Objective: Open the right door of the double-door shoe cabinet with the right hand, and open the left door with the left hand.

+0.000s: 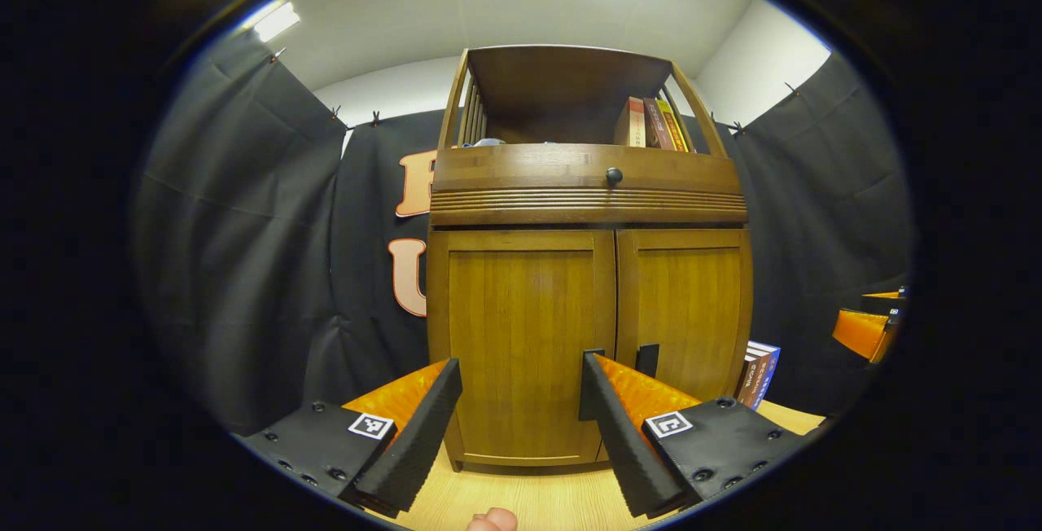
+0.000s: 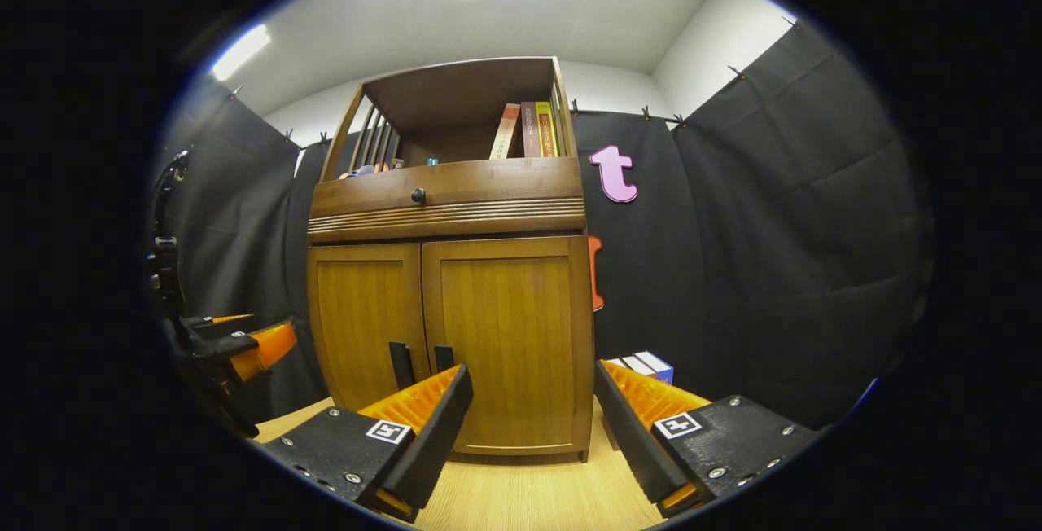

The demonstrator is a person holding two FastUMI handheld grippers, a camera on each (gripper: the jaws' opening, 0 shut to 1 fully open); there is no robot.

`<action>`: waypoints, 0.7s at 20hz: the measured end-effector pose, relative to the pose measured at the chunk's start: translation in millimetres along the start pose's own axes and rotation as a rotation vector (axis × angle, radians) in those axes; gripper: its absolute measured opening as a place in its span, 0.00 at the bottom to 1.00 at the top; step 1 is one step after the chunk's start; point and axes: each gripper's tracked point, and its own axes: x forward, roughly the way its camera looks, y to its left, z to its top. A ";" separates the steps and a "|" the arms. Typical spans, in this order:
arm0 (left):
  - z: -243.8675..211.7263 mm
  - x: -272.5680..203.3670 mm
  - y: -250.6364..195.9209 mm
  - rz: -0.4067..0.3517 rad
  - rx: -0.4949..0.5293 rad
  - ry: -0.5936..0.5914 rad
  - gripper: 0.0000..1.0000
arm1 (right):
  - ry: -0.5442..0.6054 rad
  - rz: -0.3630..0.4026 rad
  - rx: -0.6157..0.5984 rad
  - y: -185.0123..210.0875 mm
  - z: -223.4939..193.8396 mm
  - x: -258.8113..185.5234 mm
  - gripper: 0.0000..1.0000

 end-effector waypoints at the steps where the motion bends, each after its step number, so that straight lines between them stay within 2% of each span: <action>1: 0.4 0.4 1.2 0.001 -0.002 -0.001 0.95 | -0.001 0.000 0.000 0.2 -0.2 0.3 0.93; 8: 1.5 -0.3 0.3 -0.002 -0.011 -0.006 0.95 | -0.002 0.006 0.002 3.5 -0.3 -0.1 0.93; 14: 5.3 -3.5 -1.1 -0.009 0.009 -0.024 0.95 | 0.007 0.039 0.003 18.6 -4.5 4.0 0.93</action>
